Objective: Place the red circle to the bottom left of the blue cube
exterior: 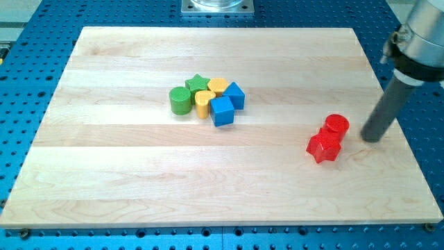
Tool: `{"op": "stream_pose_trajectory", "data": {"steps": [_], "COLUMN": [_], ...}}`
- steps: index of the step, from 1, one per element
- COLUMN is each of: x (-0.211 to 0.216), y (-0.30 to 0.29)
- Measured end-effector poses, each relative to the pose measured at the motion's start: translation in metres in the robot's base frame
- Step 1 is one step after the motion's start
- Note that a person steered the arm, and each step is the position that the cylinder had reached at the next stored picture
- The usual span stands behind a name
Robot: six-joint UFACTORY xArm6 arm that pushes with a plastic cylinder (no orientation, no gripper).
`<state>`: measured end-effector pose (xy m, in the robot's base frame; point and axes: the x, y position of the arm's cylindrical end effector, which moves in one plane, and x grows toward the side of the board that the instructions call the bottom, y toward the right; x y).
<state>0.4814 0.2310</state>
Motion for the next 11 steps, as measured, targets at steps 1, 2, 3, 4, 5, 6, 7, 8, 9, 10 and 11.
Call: {"op": "stream_pose_trajectory", "data": {"steps": [1, 2, 3, 4, 5, 6, 7, 8, 9, 10, 11], "x": [-0.001, -0.001, -0.007, -0.029, -0.018, 0.003, 0.038, 0.066, 0.04, 0.014, 0.023], "y": [-0.07, -0.137, -0.145, -0.126, -0.165, -0.207, -0.222, -0.229, -0.235, -0.238, -0.246]}}
